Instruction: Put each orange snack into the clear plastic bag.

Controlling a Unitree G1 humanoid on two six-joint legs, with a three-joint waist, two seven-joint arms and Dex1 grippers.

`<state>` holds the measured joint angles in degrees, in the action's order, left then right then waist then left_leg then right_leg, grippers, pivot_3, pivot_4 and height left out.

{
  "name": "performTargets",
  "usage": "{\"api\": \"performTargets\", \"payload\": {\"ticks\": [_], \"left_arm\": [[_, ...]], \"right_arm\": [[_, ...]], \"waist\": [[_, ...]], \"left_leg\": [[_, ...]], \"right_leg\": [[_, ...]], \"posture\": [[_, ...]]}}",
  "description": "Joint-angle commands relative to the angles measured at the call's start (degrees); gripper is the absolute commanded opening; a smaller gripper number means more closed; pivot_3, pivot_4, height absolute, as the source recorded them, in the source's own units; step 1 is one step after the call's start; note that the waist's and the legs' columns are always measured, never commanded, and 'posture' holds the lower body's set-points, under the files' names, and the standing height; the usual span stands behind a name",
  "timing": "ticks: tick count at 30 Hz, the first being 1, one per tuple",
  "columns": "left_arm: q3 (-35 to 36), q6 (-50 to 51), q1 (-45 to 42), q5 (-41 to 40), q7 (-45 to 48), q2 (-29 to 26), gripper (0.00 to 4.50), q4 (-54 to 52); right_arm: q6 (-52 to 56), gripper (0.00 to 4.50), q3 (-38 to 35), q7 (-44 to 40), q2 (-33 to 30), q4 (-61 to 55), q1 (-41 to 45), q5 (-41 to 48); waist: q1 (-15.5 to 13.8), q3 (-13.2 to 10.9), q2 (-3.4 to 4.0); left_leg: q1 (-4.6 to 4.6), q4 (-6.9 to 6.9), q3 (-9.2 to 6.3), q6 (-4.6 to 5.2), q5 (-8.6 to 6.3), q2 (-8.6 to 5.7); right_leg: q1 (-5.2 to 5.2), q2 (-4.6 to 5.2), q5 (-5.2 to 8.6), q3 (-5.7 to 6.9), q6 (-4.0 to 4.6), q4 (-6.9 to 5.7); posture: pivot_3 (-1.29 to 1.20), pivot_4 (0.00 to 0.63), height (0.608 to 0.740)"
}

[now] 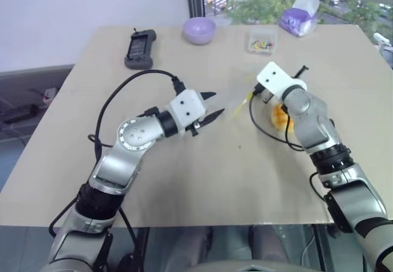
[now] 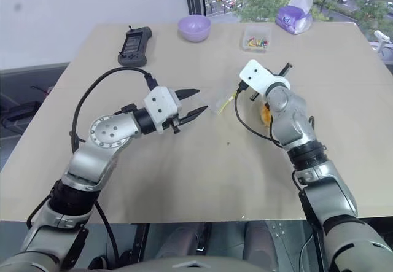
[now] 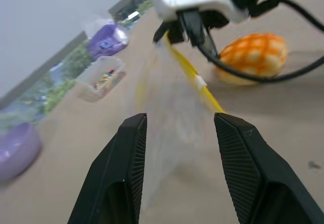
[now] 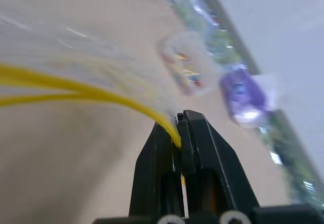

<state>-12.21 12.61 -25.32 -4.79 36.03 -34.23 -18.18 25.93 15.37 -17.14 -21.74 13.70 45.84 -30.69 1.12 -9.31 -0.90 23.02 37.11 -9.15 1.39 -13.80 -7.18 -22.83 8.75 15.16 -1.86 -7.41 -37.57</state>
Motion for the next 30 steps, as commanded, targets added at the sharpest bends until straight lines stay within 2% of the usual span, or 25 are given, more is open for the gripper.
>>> {"api": "performTargets", "payload": {"ticks": [1, 4, 10, 15, 19, 21, 30], "left_arm": [[-1.7, -5.2, 0.9, 5.5, -1.3, 0.3, 2.23, 1.6], [-3.9, -9.6, 0.3, 11.3, -3.8, 1.9, 2.23, 5.4], [-8.5, -16.6, -2.3, 22.0, -9.2, 5.8, 2.23, 13.3], [-10.1, -17.6, -4.0, 26.9, -12.2, 9.8, 2.23, 17.3], [-9.3, -16.3, -4.2, 28.3, -14.4, 12.4, 2.23, 19.8], [-8.9, -15.6, -3.9, 29.0, -14.9, 12.7, 2.23, 20.3], [-6.1, -12.7, -2.9, 28.6, -14.8, 12.9, 2.23, 17.9]], "right_arm": [[2.8, 0.0, -0.2, -0.3, 0.3, -3.2, -0.1, -0.9], [7.9, 0.0, 3.0, -2.3, 0.7, -4.8, -0.2, -4.1], [12.2, 0.0, 4.8, -4.8, 2.4, -9.0, -0.9, -4.8], [13.7, 0.0, 5.5, -5.7, 2.5, -10.9, -1.5, -5.1], [14.2, 0.0, 5.8, -5.9, 2.3, -12.0, -1.8, -5.0], [14.1, 0.0, 5.9, -6.0, 2.3, -12.2, -1.9, -5.0], [13.4, 0.0, 5.8, -5.5, 2.3, -11.7, -2.1, -5.1]], "waist": [[0.1, 0.0, 0.0], [0.1, 0.0, 0.01], [0.0, 0.0, 0.01], [-0.1, 0.0, 0.01], [0.5, 0.0, 0.01], [0.9, 0.0, 0.01], [1.3, 0.0, 0.02]], "left_leg": [[0.0, -0.01, 0.02, 0.0, 0.0, 0.0], [0.0, 0.01, 0.04, 0.0, 0.0, 0.01], [0.02, 0.01, 0.06, 0.0, 0.0, 0.0], [0.08, 0.06, 0.04, 0.0, 0.0, -0.02], [0.36, 0.16, 0.06, 0.0, 0.01, -0.02], [0.81, 0.34, 0.03, -0.05, 0.05, -0.03], [0.81, 0.33, 0.02, -0.06, 0.05, -0.05]], "right_leg": [[-0.01, 0.0, 0.0, -0.03, 0.0, -0.02], [-0.02, -0.01, 0.0, -0.04, 0.0, -0.05], [-0.07, -0.02, 0.0, -0.06, 0.0, -0.09], [-0.17, 0.0, 0.0, -0.06, -0.01, -0.11], [-0.44, 0.0, -0.01, -0.08, -0.01, -0.29], [-0.87, 0.0, -0.02, -0.07, -0.01, -0.44], [-0.86, 0.02, -0.02, -0.07, -0.01, -0.42]], "posture": [[0.0, 0.15, 0.74], [0.0, 0.15, 0.74], [0.0, 0.15, 0.74], [0.0, 0.15, 0.74], [0.0, 0.15, 0.74], [0.0, 0.15, 0.74], [0.0, 0.15, 0.74]]}}
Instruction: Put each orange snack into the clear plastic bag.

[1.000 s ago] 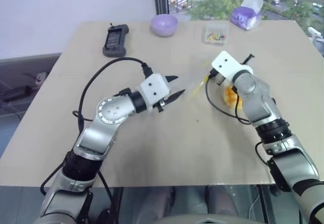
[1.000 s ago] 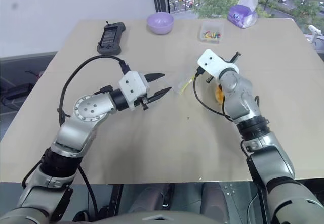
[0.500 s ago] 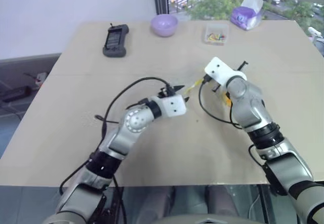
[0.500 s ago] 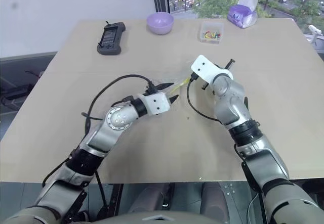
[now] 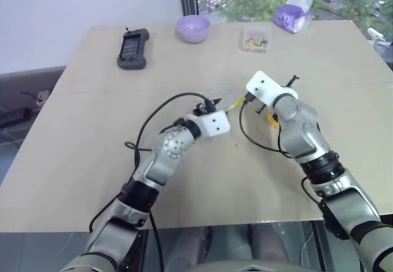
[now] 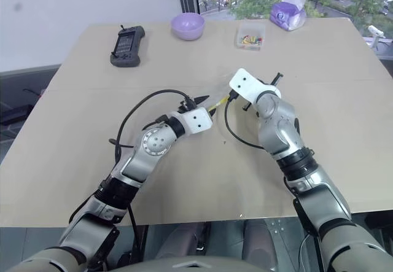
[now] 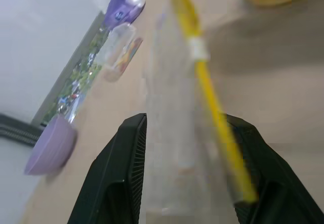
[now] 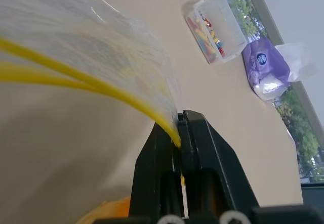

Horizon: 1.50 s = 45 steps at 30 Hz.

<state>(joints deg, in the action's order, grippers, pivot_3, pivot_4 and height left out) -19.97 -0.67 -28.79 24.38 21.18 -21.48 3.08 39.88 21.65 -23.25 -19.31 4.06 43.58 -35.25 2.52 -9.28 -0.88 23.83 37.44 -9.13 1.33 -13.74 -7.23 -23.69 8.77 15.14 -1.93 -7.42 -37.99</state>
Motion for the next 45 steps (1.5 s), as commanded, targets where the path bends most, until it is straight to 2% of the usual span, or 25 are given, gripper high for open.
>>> {"api": "performTargets", "payload": {"ticks": [1, 15, 27, 35, 45], "left_arm": [[1.7, 0.7, 0.7, -0.6, 0.3, 0.1, 2.23, -3.8], [2.2, 3.9, 3.5, -2.3, 3.6, 1.3, 2.23, -11.7], [1.2, 15.0, 7.3, 0.2, 4.6, 3.6, 2.23, -21.9], [0.3, 20.6, 7.0, 2.9, 6.2, 3.6, 2.23, -24.2], [-0.2, 24.3, 7.1, 2.3, 7.9, 4.3, 2.23, -25.0]], "right_arm": [[-0.6, 0.0, -0.5, 0.7, -0.1, -2.0, 0.2, -0.5], [-0.5, 0.0, -0.6, 1.1, 0.4, -1.4, 0.0, -0.4], [-0.8, 0.0, -0.6, 1.9, 0.4, -1.4, -0.7, -0.5], [-0.7, 0.0, -0.3, 2.0, 1.0, -1.5, -0.9, -0.5], [-0.9, 0.0, -0.6, 2.2, 1.1, -1.5, -0.8, -0.5]], "waist": [[0.0, 0.0, 0.0], [0.0, 0.0, 0.01], [-0.1, 0.0, 0.01], [0.0, 0.0, 0.01], [0.0, 0.0, 0.01]], "left_leg": [[0.0, 0.01, 0.0, 0.0, 0.0, -0.02], [0.0, 0.01, 0.0, 0.0, 0.0, -0.02], [0.0, 0.02, 0.01, 0.0, 0.01, -0.02], [-0.02, 0.03, 0.02, 0.0, 0.01, -0.01], [-0.02, 0.03, 0.02, -0.01, 0.01, -0.01]], "right_leg": [[0.01, 0.03, 0.0, 0.0, 0.0, 0.0], [0.0, 0.03, 0.0, 0.0, 0.0, 0.0], [0.01, 0.02, 0.0, -0.01, 0.0, -0.02], [0.02, 0.02, 0.0, -0.01, 0.01, -0.04], [0.02, 0.02, 0.0, -0.01, 0.01, -0.04]], "posture": [[0.0, 0.15, 0.74], [0.0, 0.15, 0.74], [0.0, 0.15, 0.74], [0.0, 0.15, 0.74], [0.0, 0.15, 0.74]]}}
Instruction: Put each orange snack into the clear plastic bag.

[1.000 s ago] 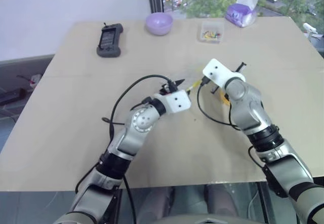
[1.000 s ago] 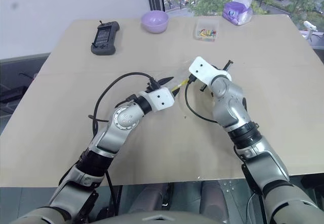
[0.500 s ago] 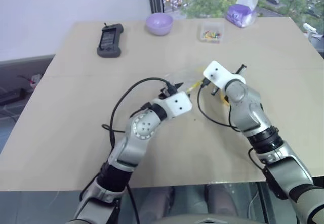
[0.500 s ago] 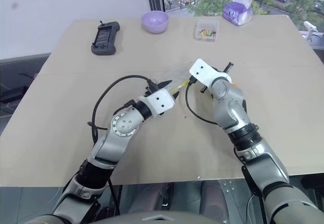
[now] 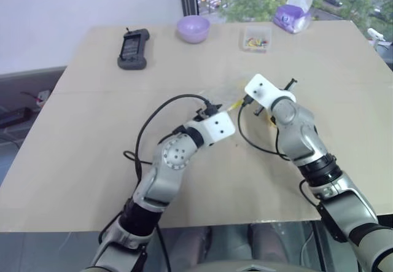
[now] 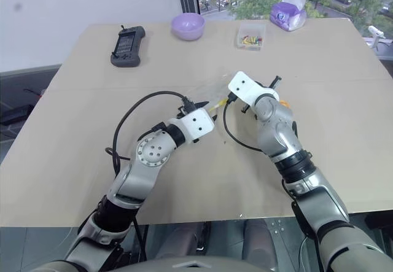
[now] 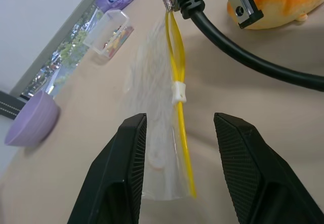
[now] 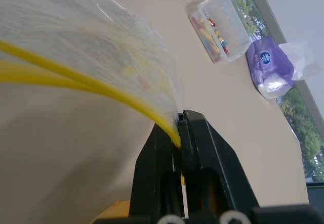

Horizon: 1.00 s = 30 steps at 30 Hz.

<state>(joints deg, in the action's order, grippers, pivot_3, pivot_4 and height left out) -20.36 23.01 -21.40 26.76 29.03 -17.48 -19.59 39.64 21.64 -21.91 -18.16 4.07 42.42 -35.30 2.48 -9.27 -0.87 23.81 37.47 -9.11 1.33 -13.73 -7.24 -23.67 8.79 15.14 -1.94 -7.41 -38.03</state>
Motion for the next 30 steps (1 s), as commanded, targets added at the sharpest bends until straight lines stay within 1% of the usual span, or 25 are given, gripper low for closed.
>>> {"api": "performTargets", "payload": {"ticks": [1, 3, 5, 12, 15, 18, 19, 20, 21, 22, 23, 24, 25, 27, 30], "left_arm": [[0.1, 0.8, -0.4, -0.1, 0.2, 0.2, 2.01, -2.1], [0.0, 1.6, -0.7, 0.0, 0.3, 0.3, 1.44, -2.0], [0.0, 2.1, -1.0, 0.1, 0.3, 0.4, 0.57, -1.8], [-0.3, 1.7, -1.4, 0.4, 0.0, 0.0, 0.57, -0.8], [-0.3, 1.2, -1.6, 0.8, -0.6, -0.1, 0.57, -0.1], [-0.1, 0.9, -1.5, 1.1, -1.7, 0.0, 0.57, 0.5], [0.0, 0.7, -1.6, 1.1, -1.9, -0.1, 0.54, 0.8], [0.1, 0.3, -1.6, 1.0, -2.1, -0.3, 0.54, 1.1], [0.2, 0.0, -1.6, 0.9, -2.2, -0.5, 0.54, 1.4], [0.2, -0.3, -1.6, 0.7, -2.3, -0.7, 0.54, 1.6], [0.3, -0.7, -1.5, 0.1, -2.2, -0.7, 0.54, 1.8], [0.4, -1.1, -1.4, -0.5, -2.1, -0.7, 0.54, 2.0], [0.5, -1.5, -1.3, -0.8, -2.0, -0.8, 0.54, 2.1], [0.7, -2.0, -1.2, -1.1, -2.1, -1.0, 0.54, 2.5], [1.3, -2.5, -1.0, -2.0, -2.3, -1.1, 0.54, 3.1]], "right_arm": [[-0.7, 0.0, -0.6, 0.9, -0.1, -1.4, 0.4, -0.4], [-0.8, 0.0, -0.7, 1.0, -0.2, -1.3, 0.5, -0.4], [-0.7, 0.0, -0.8, 1.0, -0.3, -1.4, 0.5, -0.4], [-0.6, 0.0, -1.0, 1.2, -0.4, -2.1, -0.1, -0.5], [-2.4, 0.0, -1.1, 1.9, -0.4, -2.4, -0.4, 0.0], [-2.7, 0.0, -3.4, 0.3, 1.0, -2.5, -1.0, 4.1], [-3.5, 0.3, -3.9, -2.0, 0.8, -2.2, -1.0, 6.2], [-2.9, 0.63, -4.1, -2.7, 0.6, -2.7, -1.3, 6.7], [-2.4, 0.86, -4.1, -3.3, 0.1, -3.2, -1.6, 6.9], [-2.0, 1.39, -4.0, -3.6, -0.3, -3.8, -2.0, 6.9], [-2.3, 1.75, -3.9, -4.7, -1.3, -5.0, -2.7, 7.3], [-2.2, 2.25, -3.5, -6.6, -2.9, -6.0, -3.3, 7.6], [-2.4, 2.56, -3.3, -8.5, -4.4, -7.1, -4.0, 8.0], [-2.4, 2.56, -3.0, -12.7, -7.1, -9.4, -5.4, 9.6], [-1.8, 2.56, -4.6, -16.6, -11.1, -14.3, -7.7, 11.6]], "waist": [[0.0, 0.0, 0.0], [0.0, 0.0, 0.0], [0.0, 0.0, 0.0], [0.0, 0.0, 0.0], [0.0, 0.0, 0.0], [0.0, 0.0, 0.0], [0.0, 0.0, 0.0], [0.0, 0.0, 0.0], [0.0, 0.0, 0.0], [0.0, 0.0, 0.0], [-0.1, 0.0, 0.0], [-0.1, 0.0, 0.0], [-0.2, 0.0, -0.01], [-0.3, 0.0, -0.01], [-0.2, 0.0, -0.01]], "left_leg": [[0.0, 0.0, 0.0, 0.0, 0.0, 0.0], [0.0, 0.0, 0.0, 0.0, 0.0, 0.0], [0.0, 0.0, 0.0, 0.0, 0.0, 0.0], [0.0, 0.0, 0.0, 0.0, 0.0, 0.0], [0.0, 0.01, 0.0, 0.0, 0.0, 0.0], [0.0, 0.01, 0.0, 0.0, 0.0, 0.0], [0.0, 0.01, 0.0, 0.0, 0.0, 0.01], [0.0, 0.01, 0.0, 0.0, 0.0, 0.01], [0.0, 0.02, 0.0, 0.0, 0.0, 0.01], [0.0, 0.02, 0.0, 0.0, 0.0, 0.0], [0.0, 0.02, -0.01, 0.0, 0.0, 0.01], [0.0, 0.02, -0.01, 0.0, 0.0, 0.0], [0.01, 0.02, -0.01, 0.0, 0.0, 0.0], [0.02, 0.04, -0.03, 0.0, 0.0, -0.03], [0.03, 0.06, -0.02, 0.0, 0.0, -0.04]], "right_leg": [[0.0, 0.0, 0.0, 0.0, 0.0, 0.0], [0.0, 0.0, 0.0, 0.0, 0.0, 0.0], [0.0, 0.0, 0.0, 0.0, 0.0, 0.0], [0.0, 0.0, 0.0, 0.0, 0.0, 0.0], [0.0, 0.0, 0.0, 0.0, 0.0, 0.0], [0.0, 0.0, 0.0, 0.0, 0.0, 0.0], [0.0, 0.0, 0.0, 0.0, 0.0, 0.0], [0.0, 0.0, 0.0, 0.0, 0.0, 0.0], [0.01, 0.0, 0.0, 0.0, 0.0, 0.01], [0.01, 0.0, 0.0, 0.0, 0.0, 0.0], [0.01, 0.0, 0.0, 0.0, 0.01, 0.0], [0.01, 0.0, 0.0, 0.0, 0.01, 0.0], [0.01, 0.01, 0.0, 0.0, 0.01, 0.01], [0.02, 0.03, 0.0, 0.01, 0.0, 0.02], [0.04, 0.04, 0.0, 0.02, 0.0, 0.01]], "posture": [[0.0, 0.15, 0.74], [0.0, 0.15, 0.74], [0.0, 0.15, 0.74], [0.0, 0.15, 0.74], [0.0, 0.15, 0.74], [0.0, 0.15, 0.74], [0.0, 0.15, 0.74], [0.0, 0.15, 0.74], [0.0, 0.15, 0.74], [0.0, 0.15, 0.74], [0.0, 0.15, 0.74], [0.0, 0.15, 0.74], [0.0, 0.15, 0.74], [0.0, 0.15, 0.74], [0.0, 0.15, 0.74]]}}
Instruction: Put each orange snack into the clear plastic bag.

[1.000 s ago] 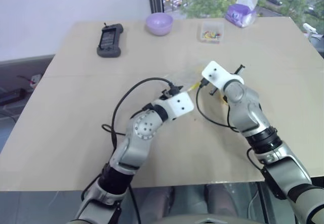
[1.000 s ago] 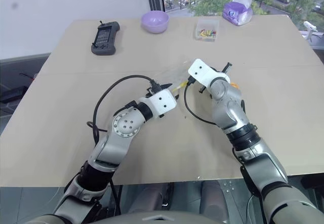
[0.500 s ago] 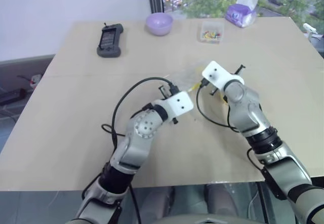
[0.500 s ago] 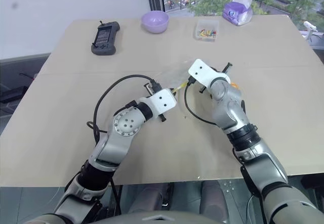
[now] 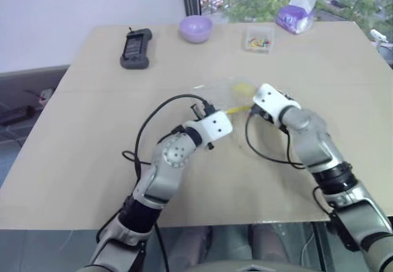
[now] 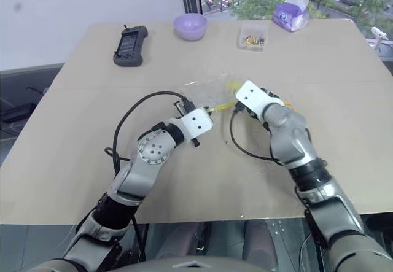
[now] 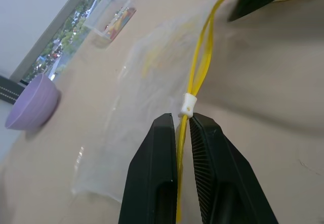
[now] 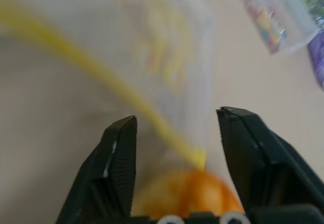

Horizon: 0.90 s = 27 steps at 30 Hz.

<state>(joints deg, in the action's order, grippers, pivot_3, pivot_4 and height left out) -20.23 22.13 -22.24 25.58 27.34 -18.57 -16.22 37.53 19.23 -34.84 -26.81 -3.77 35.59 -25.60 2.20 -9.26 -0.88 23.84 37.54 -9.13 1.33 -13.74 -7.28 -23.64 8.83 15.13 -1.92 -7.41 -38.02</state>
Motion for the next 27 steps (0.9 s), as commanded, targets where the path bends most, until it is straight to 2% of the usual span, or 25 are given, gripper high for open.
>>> {"api": "performTargets", "payload": {"ticks": [1, 3, 4, 6, 8, 10, 16, 27], "left_arm": [[1.3, -1.9, -0.2, -1.1, -0.7, 0.0, 0.54, 0.0], [1.6, -2.3, -0.4, -1.6, -0.9, 0.0, 0.54, 0.5], [1.7, -2.4, -0.4, -1.8, -1.0, 0.1, 0.54, 0.7], [1.9, -2.8, -0.4, -2.2, -1.2, 0.2, 0.54, 1.1], [1.8, -3.0, -0.4, -2.6, -1.3, 0.6, 0.54, 1.4], [1.6, -3.4, -0.5, -2.9, -1.3, 0.9, 0.54, 1.8], [1.5, -3.9, -0.6, -3.3, -1.3, 1.2, 0.54, 2.0], [1.0, -4.0, 0.7, -3.7, -0.5, 0.8, 0.54, 0.4]], "right_arm": [[0.9, 2.56, -3.0, -5.0, -3.4, -8.3, -1.4, 3.0], [2.6, 2.56, -5.0, -7.6, -4.1, -12.3, -2.3, 6.4], [4.3, 2.32, -6.4, -8.4, -3.5, -14.3, -2.4, 8.5], [8.5, 1.68, -8.8, -9.4, -1.2, -17.5, -2.1, 12.8], [13.0, 0.59, -10.0, -9.1, 2.1, -19.3, -1.8, 16.3], [15.3, 0.07, -9.4, -7.4, 5.1, -19.4, -2.1, 17.7], [16.9, 0.07, -9.7, -2.0, 11.4, -15.5, -2.5, 21.3], [14.4, 0.07, -12.0, 3.7, 13.9, -8.0, 0.0, 26.0]], "waist": [[0.2, 0.0, 0.0], [0.2, 0.0, 0.0], [0.2, 0.0, 0.0], [0.2, 0.0, 0.0], [0.1, 0.0, -0.01], [0.1, 0.0, -0.02], [0.0, 0.0, -0.01], [0.2, 0.0, 0.01]], "left_leg": [[-0.01, 0.0, 0.01, 0.0, 0.0, 0.01], [-0.01, -0.01, 0.02, 0.0, 0.0, 0.03], [-0.01, -0.01, 0.03, 0.0, 0.0, 0.03], [-0.01, 0.0, 0.03, 0.0, 0.0, 0.05], [-0.02, 0.01, 0.01, 0.0, 0.0, 0.07], [-0.02, 0.02, 0.01, 0.0, 0.0, 0.07], [-0.02, 0.05, -0.02, 0.0, 0.0, 0.05], [-0.04, 0.06, -0.02, 0.0, 0.0, 0.05]], "right_leg": [[0.0, -0.01, 0.0, 0.0, 0.0, -0.01], [-0.01, -0.02, 0.0, 0.0, 0.0, -0.01], [-0.01, -0.02, 0.0, 0.0, 0.0, -0.02], [0.0, -0.02, 0.0, 0.0, 0.0, -0.03], [0.03, -0.02, 0.0, 0.0, 0.0, -0.02], [0.04, -0.02, 0.0, 0.0, 0.0, -0.02], [0.05, -0.01, -0.01, 0.01, 0.01, -0.03], [0.04, -0.01, -0.01, 0.02, 0.02, -0.06]], "posture": [[0.0, 0.15, 0.74], [0.0, 0.15, 0.74], [0.0, 0.15, 0.74], [0.0, 0.15, 0.74], [0.0, 0.15, 0.74], [0.0, 0.15, 0.74], [0.0, 0.15, 0.74], [0.0, 0.15, 0.74]]}}
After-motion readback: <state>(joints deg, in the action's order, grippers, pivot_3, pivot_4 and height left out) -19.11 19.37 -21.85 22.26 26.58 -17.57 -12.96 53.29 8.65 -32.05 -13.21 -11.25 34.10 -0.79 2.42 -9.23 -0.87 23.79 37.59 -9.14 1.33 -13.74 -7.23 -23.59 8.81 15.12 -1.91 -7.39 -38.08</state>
